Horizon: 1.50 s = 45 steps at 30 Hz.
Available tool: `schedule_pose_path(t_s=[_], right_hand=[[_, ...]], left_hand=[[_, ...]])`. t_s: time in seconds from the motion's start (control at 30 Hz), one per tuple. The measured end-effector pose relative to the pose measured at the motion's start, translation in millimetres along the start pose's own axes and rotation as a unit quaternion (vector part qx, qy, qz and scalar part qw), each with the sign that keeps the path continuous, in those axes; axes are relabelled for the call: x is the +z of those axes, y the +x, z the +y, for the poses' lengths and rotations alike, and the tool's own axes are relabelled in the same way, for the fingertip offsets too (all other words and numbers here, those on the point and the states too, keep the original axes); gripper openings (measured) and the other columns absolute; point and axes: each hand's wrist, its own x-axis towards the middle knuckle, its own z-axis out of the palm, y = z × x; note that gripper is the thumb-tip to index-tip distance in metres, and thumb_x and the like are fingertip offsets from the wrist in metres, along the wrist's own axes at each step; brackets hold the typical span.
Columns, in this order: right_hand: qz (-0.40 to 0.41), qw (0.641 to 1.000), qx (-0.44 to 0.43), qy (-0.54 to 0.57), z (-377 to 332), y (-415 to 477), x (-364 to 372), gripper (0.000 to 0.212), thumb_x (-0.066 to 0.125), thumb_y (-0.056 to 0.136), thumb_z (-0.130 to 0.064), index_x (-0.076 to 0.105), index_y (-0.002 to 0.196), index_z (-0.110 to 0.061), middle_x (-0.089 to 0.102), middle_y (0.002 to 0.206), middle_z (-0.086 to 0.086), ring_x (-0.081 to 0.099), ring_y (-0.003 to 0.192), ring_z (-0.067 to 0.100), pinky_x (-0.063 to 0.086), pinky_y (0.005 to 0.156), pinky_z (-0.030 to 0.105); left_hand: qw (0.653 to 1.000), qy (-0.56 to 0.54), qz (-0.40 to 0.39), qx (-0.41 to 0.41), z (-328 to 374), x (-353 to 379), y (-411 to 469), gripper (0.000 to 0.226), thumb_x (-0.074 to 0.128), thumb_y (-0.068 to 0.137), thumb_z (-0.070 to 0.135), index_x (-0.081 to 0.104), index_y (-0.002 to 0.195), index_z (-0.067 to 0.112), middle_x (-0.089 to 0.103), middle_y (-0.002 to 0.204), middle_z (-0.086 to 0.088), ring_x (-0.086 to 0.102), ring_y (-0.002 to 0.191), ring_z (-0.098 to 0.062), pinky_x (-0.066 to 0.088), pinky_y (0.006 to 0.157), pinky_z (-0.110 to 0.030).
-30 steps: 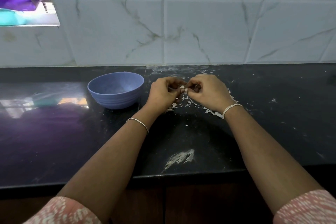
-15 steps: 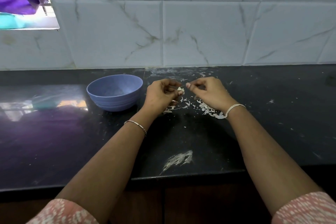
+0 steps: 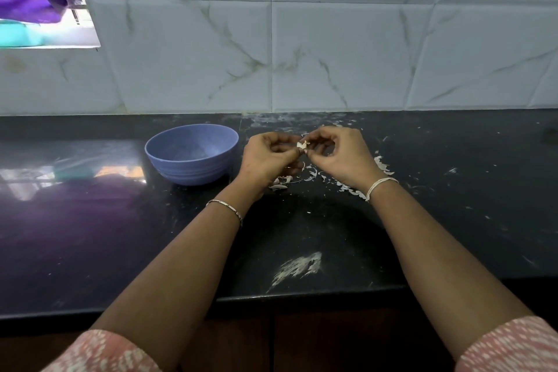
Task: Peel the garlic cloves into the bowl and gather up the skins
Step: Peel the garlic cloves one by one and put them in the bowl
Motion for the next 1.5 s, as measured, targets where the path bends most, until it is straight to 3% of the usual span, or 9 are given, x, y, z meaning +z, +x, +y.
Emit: schedule_pose_path(t_s=[0.17, 0.3, 0.83, 0.97, 1.13, 1.2, 1.3, 1.4, 1.5], right_hand=[[0.011, 0.999, -0.032, -0.035, 0.3, 0.8, 1.6, 0.011, 0.074, 0.080, -0.009, 0.074, 0.090, -0.015, 0.071, 0.086, -0.004, 0.066, 0.077, 0.010, 0.055, 0.074, 0.029], [0.035, 0.997, -0.044, -0.044, -3.8, -1.8, 5.9, 0.007, 0.072, 0.077, -0.018, 0.073, 0.083, -0.016, 0.072, 0.074, -0.005, 0.068, 0.068, 0.011, 0.058, 0.071, 0.037], [0.054, 0.991, 0.069, 0.097, -5.3, 3.5, 7.0, 0.009, 0.075, 0.077, -0.009, 0.069, 0.078, -0.015, 0.068, 0.071, -0.004, 0.060, 0.063, 0.003, 0.052, 0.065, 0.018], [0.098, 0.992, 0.083, -0.009, 11.9, 5.7, -9.1, 0.006, 0.074, 0.079, -0.017, 0.068, 0.078, -0.015, 0.066, 0.069, -0.007, 0.059, 0.063, 0.004, 0.053, 0.068, 0.028], [-0.072, 0.980, 0.071, -0.171, 21.6, 1.9, -21.9, 0.015, 0.062, 0.094, -0.022, 0.075, 0.101, -0.018, 0.064, 0.108, 0.000, 0.055, 0.091, 0.010, 0.040, 0.080, 0.024], [-0.056, 0.977, 0.064, -0.193, 16.1, 1.8, -22.3, 0.006, 0.073, 0.086, -0.024, 0.073, 0.084, -0.019, 0.057, 0.109, 0.000, 0.052, 0.093, 0.013, 0.039, 0.080, 0.026], [0.002, 0.981, 0.058, -0.184, 11.9, 2.0, -24.6, 0.031, 0.084, 0.072, -0.017, 0.054, 0.065, -0.021, 0.053, 0.086, -0.006, 0.051, 0.075, 0.010, 0.038, 0.068, 0.021], [-0.007, 0.995, 0.033, -0.090, 6.7, 1.4, -21.1, 0.020, 0.074, 0.079, -0.003, 0.061, 0.084, -0.018, 0.060, 0.080, -0.010, 0.059, 0.071, 0.009, 0.047, 0.066, 0.018], [-0.066, 0.998, 0.020, -0.002, 0.9, -1.0, -13.9, 0.032, 0.061, 0.088, -0.001, 0.067, 0.113, -0.019, 0.068, 0.093, -0.005, 0.064, 0.084, 0.008, 0.048, 0.076, 0.009]], left_hand=[[0.999, -0.034, 0.007, -0.026, 1.9, -0.5, -1.1, 0.024, 0.072, 0.085, 0.002, 0.065, 0.107, -0.004, 0.072, 0.091, -0.022, 0.069, 0.062, -0.020, 0.058, 0.059, -0.025], [0.999, -0.041, 0.006, -0.034, 2.8, -0.2, -2.9, 0.022, 0.070, 0.085, 0.000, 0.066, 0.106, -0.008, 0.070, 0.082, -0.017, 0.066, 0.060, -0.018, 0.059, 0.058, -0.027], [0.999, -0.040, -0.010, -0.033, 6.0, 1.5, -4.6, 0.009, 0.071, 0.084, -0.001, 0.065, 0.088, 0.004, 0.065, 0.069, -0.007, 0.061, 0.052, -0.010, 0.056, 0.054, -0.024], [0.999, -0.022, -0.022, -0.027, 3.8, 1.3, -4.9, 0.013, 0.064, 0.086, -0.006, 0.064, 0.089, 0.007, 0.062, 0.082, -0.015, 0.062, 0.052, -0.011, 0.054, 0.051, -0.023], [0.998, 0.009, -0.065, -0.015, -0.8, 0.2, -3.4, 0.012, 0.064, 0.091, 0.000, 0.068, 0.097, 0.010, 0.064, 0.089, -0.013, 0.066, 0.060, -0.013, 0.056, 0.055, -0.025], [0.997, 0.019, -0.075, -0.006, -2.0, -0.4, -2.8, 0.014, 0.063, 0.093, 0.003, 0.070, 0.100, 0.012, 0.065, 0.089, -0.010, 0.066, 0.064, -0.012, 0.057, 0.056, -0.026], [0.997, 0.023, -0.075, -0.001, -1.9, -0.6, -2.5, 0.016, 0.062, 0.093, 0.004, 0.071, 0.103, 0.014, 0.063, 0.091, -0.008, 0.066, 0.068, -0.013, 0.055, 0.056, -0.025], [0.998, 0.034, -0.060, 0.004, -1.0, 0.3, -2.3, 0.018, 0.064, 0.092, 0.003, 0.069, 0.105, 0.014, 0.062, 0.090, -0.006, 0.065, 0.069, -0.017, 0.055, 0.055, -0.027], [0.998, 0.048, -0.029, 0.010, -0.6, 0.6, -0.8, 0.023, 0.067, 0.089, 0.000, 0.062, 0.108, 0.011, 0.062, 0.084, -0.005, 0.065, 0.067, -0.021, 0.060, 0.059, -0.037]])
